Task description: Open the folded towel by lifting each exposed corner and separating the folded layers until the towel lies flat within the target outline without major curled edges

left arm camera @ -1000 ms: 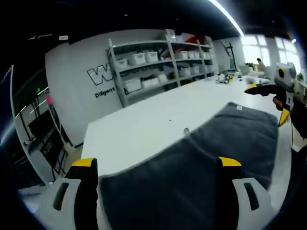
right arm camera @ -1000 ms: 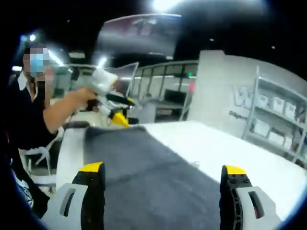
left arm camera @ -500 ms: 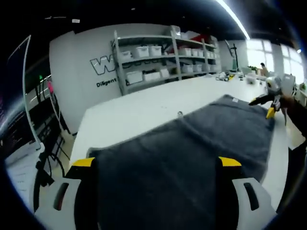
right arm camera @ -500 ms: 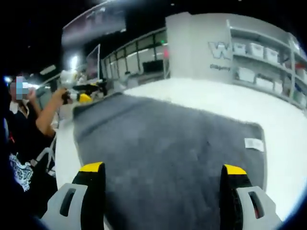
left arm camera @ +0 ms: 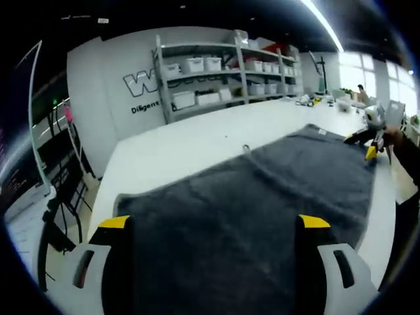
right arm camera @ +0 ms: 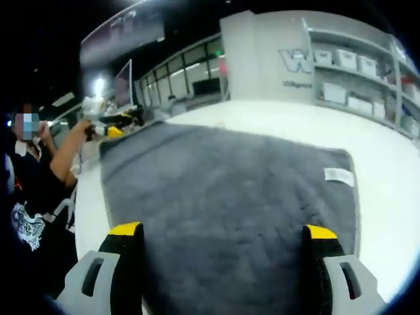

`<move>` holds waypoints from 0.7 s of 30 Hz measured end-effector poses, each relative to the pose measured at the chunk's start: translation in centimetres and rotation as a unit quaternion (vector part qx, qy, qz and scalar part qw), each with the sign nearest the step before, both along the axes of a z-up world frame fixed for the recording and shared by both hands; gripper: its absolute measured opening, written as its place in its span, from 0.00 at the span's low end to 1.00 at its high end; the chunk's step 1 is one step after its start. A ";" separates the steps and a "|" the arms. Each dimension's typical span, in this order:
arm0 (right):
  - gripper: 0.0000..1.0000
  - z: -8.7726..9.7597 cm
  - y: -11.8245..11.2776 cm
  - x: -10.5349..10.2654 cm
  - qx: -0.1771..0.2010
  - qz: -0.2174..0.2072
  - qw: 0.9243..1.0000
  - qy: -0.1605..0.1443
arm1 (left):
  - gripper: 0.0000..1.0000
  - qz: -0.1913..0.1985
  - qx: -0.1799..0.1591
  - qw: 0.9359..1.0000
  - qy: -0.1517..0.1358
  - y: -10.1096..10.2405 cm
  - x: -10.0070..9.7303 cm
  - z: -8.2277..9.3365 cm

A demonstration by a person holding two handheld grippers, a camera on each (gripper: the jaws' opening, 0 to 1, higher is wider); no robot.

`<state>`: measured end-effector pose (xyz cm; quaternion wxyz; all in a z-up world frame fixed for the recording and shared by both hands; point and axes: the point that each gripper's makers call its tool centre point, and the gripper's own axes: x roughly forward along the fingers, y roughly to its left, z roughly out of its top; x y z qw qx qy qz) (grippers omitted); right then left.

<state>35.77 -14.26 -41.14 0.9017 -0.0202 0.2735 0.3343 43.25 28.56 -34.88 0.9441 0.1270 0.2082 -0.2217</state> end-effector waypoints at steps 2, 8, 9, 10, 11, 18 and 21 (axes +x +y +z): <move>1.00 0.0 -0.3 0.2 0.000 0.000 1.000 0.001 | 1.00 0.002 0.005 1.000 0.004 0.2 0.1 -0.3; 1.00 -0.1 -1.1 0.8 -0.007 -0.003 1.000 0.005 | 1.00 0.007 0.003 1.000 0.005 0.8 0.5 -0.4; 1.00 -0.1 -1.1 0.8 -0.007 0.000 1.000 0.005 | 1.00 0.007 0.002 1.000 0.004 0.8 0.6 -0.3; 1.00 -0.1 -1.0 0.7 -0.009 0.001 1.000 0.005 | 1.00 0.007 0.002 1.000 0.004 0.9 0.6 -0.3; 1.00 -0.1 -1.0 0.7 -0.010 0.002 1.000 0.006 | 1.00 0.007 0.002 1.000 0.004 0.9 0.7 -0.3; 0.86 2.1 0.0 0.8 -0.022 0.037 0.999 -0.021 | 1.00 0.030 0.031 0.999 -0.012 1.9 3.8 0.7; 0.88 3.4 -1.1 2.2 -0.039 0.014 0.999 -0.016 | 1.00 0.061 0.072 0.995 -0.019 3.5 5.1 0.7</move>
